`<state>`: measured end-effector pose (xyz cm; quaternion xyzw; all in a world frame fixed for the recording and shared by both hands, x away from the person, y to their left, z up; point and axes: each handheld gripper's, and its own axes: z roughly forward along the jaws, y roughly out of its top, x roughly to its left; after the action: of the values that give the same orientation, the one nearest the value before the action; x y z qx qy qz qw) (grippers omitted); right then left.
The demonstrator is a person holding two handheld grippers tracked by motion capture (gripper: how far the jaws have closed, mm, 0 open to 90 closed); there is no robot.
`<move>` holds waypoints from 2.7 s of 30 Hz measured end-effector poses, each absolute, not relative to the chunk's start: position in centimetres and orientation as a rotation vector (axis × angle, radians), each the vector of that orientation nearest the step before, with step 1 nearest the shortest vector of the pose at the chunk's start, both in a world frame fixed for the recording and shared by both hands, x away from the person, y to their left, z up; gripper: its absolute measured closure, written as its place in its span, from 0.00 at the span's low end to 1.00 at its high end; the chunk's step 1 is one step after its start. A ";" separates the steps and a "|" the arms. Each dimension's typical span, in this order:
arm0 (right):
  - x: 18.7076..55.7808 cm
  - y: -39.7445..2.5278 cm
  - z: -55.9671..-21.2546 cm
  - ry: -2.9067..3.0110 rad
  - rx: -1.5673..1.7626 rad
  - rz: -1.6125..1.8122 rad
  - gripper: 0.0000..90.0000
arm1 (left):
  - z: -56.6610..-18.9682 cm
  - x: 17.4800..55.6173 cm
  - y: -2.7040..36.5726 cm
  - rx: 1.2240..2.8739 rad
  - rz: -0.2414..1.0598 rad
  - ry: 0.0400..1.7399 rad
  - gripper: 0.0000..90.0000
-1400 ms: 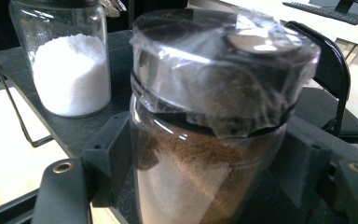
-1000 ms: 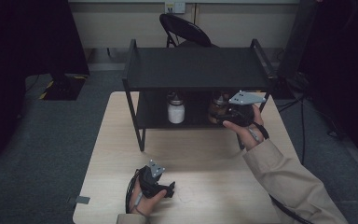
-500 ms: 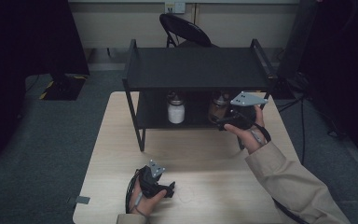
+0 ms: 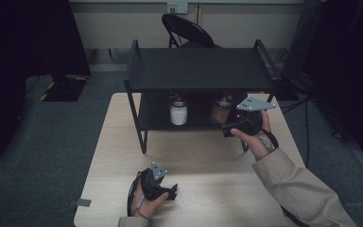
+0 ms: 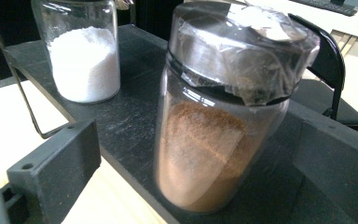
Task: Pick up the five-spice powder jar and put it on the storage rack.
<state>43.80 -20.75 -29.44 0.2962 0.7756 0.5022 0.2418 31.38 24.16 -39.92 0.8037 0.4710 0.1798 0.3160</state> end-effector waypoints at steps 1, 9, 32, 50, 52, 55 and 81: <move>43.8 -20.9 -29.4 2.126 0.804 1.376 0.00 | -39.9 31.4 24.2 2.117 0.474 1.240 0.00; 43.2 -21.5 -29.5 2.129 0.818 1.384 0.00 | -39.9 31.4 24.2 2.117 0.473 1.240 0.00; 41.8 -22.3 -30.9 2.149 0.875 1.422 0.00 | -39.9 31.3 24.1 2.115 0.476 1.243 0.00; 40.7 -22.8 -31.7 2.162 0.888 1.453 0.00 | -39.9 31.3 24.1 2.114 0.477 1.246 0.00; 40.7 -22.9 -31.8 2.164 0.887 1.455 0.00 | -39.9 31.3 24.1 2.114 0.477 1.246 0.00; 40.4 -23.0 -32.0 2.162 0.889 1.455 0.00 | -39.9 31.3 24.1 2.114 0.477 1.245 0.00; 39.2 -23.8 -33.9 2.206 0.885 1.491 0.00 | -39.9 31.3 24.1 2.114 0.477 1.245 0.00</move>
<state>39.21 -23.83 -33.87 0.3110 0.7751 0.5240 0.1672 31.31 24.10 -39.93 0.8025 0.4728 0.1809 0.3157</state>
